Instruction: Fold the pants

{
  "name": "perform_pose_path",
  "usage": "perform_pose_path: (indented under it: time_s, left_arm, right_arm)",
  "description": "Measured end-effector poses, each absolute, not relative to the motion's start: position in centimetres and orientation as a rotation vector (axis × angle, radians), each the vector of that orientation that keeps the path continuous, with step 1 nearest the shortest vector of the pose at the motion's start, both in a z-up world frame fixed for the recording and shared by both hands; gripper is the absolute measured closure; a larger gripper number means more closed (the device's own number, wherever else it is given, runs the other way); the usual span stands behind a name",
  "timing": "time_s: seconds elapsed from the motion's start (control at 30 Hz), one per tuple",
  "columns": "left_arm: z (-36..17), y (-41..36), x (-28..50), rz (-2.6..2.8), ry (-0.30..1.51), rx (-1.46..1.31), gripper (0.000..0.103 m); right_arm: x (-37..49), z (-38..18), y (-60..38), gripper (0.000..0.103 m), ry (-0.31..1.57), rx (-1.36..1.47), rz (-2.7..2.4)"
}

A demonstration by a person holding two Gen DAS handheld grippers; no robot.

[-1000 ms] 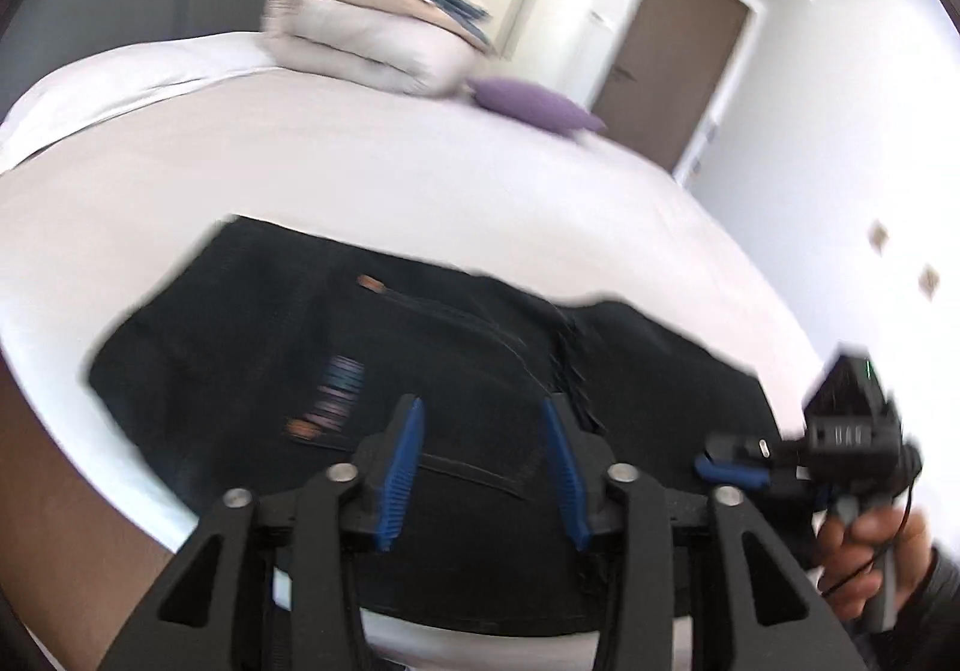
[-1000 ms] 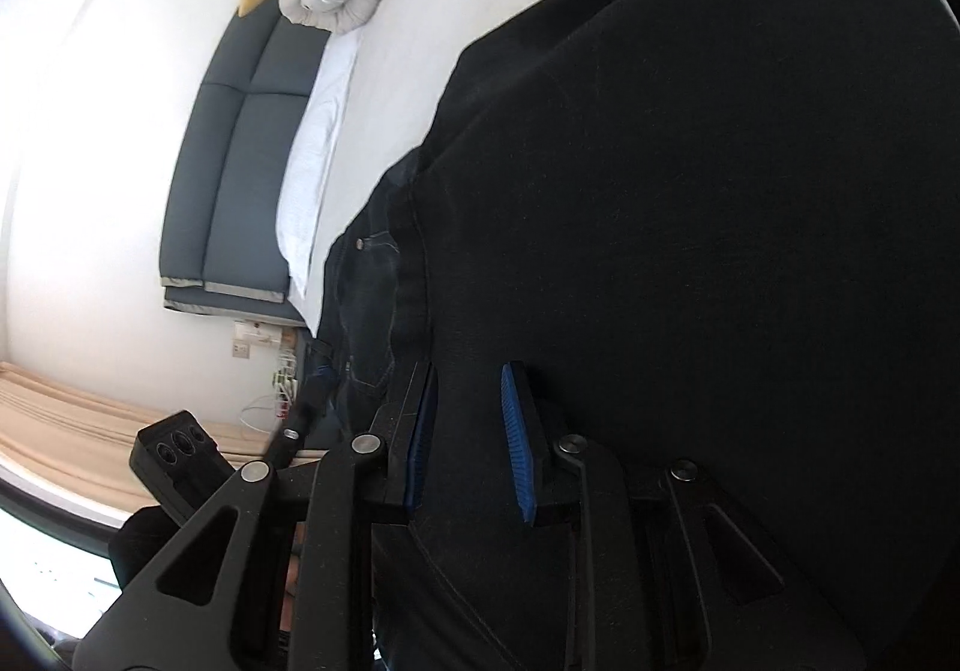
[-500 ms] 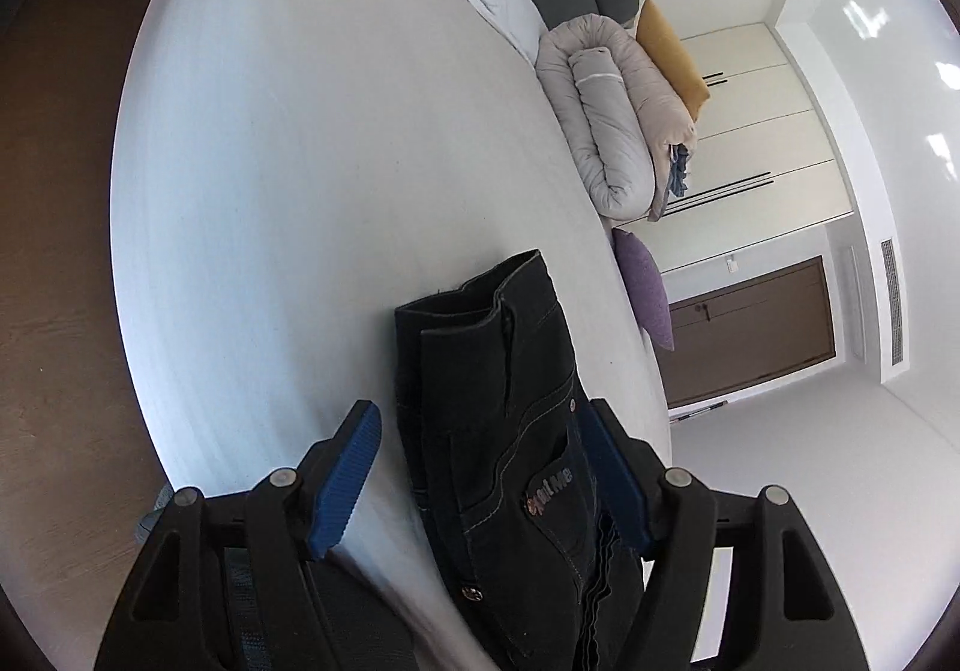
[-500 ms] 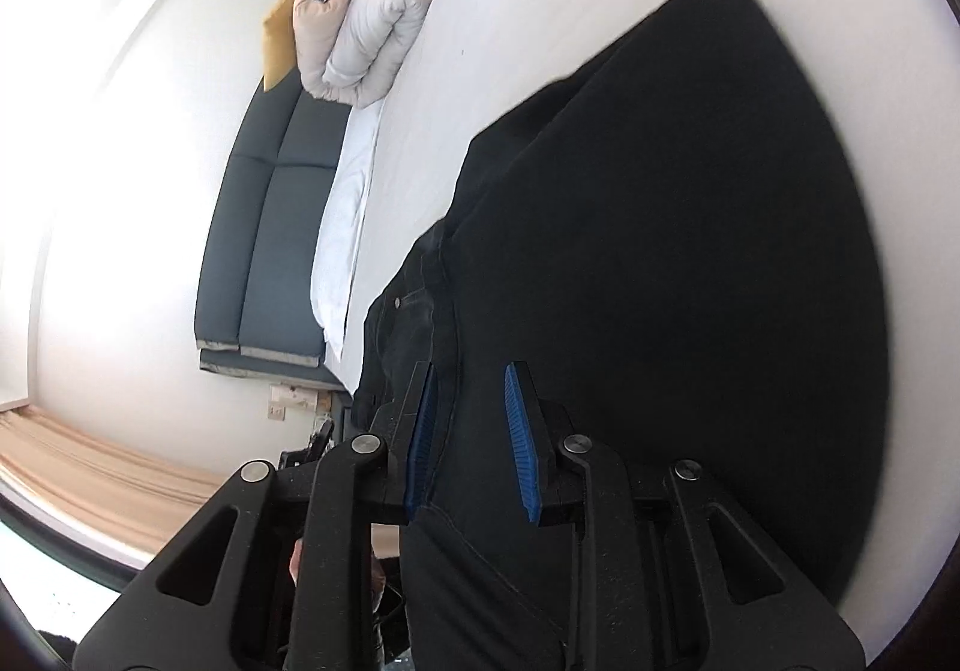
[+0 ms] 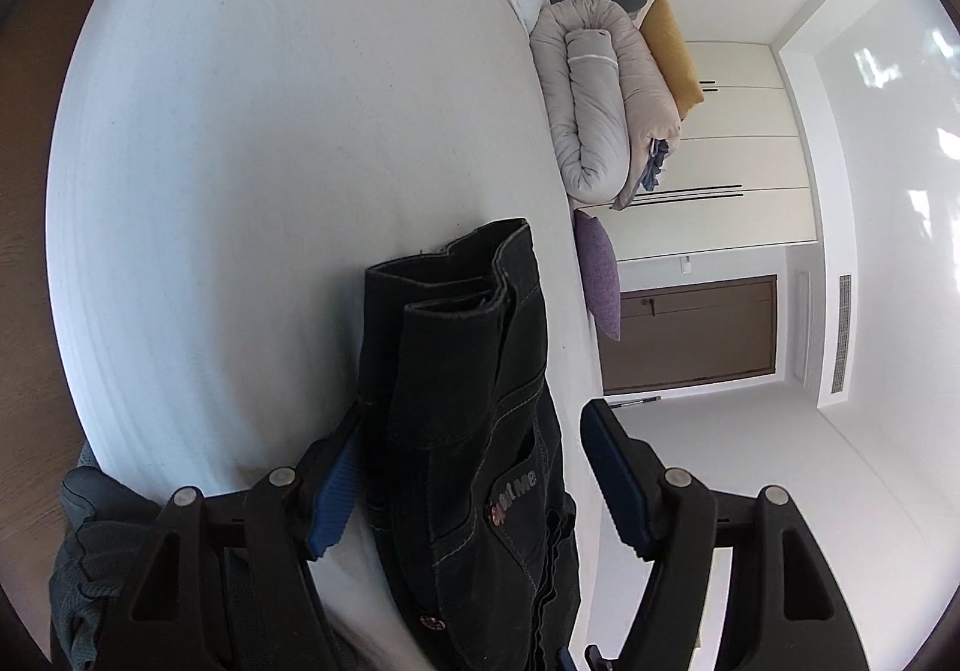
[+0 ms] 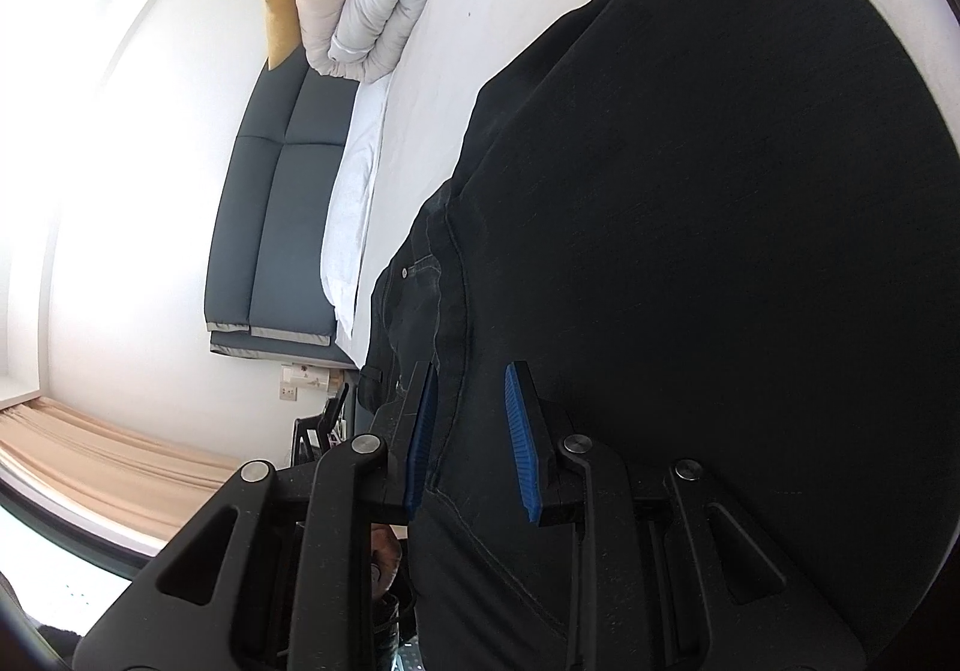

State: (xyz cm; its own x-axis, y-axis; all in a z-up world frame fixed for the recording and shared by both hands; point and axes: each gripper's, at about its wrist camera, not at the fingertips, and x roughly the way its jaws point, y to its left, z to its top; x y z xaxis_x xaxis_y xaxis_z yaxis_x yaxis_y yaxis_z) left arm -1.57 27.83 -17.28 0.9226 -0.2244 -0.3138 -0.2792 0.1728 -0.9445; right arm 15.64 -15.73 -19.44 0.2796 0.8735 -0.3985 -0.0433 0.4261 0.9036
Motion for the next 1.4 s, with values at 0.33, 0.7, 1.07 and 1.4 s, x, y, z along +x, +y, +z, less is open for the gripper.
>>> perform_pose_path:
  time_s: [0.33, 0.7, 1.07, 1.4]
  left_arm:
    - [-19.5, 28.4, -0.6, 0.023, 0.406, -1.493, 0.082]
    - [-18.7, 28.0, -0.5, 0.048, 0.408, -1.423, 0.085]
    - [-18.4, 28.0, -0.5, 0.047, 0.404, -1.406, 0.085]
    - [-14.5, 27.2, 0.1, 0.076, 0.432, -1.201, 0.089]
  right_arm:
    - [17.8, -17.6, -9.2, 0.08, 1.18, 0.796, 0.814]
    - [22.5, -19.1, -1.3, 0.08, 1.299, 0.697, 0.771]
    - [22.1, -19.7, -0.6, 0.083, 1.313, 0.674, 0.75]
    - [22.1, -21.3, -1.3, 0.102, 1.262, 0.724, 0.764]
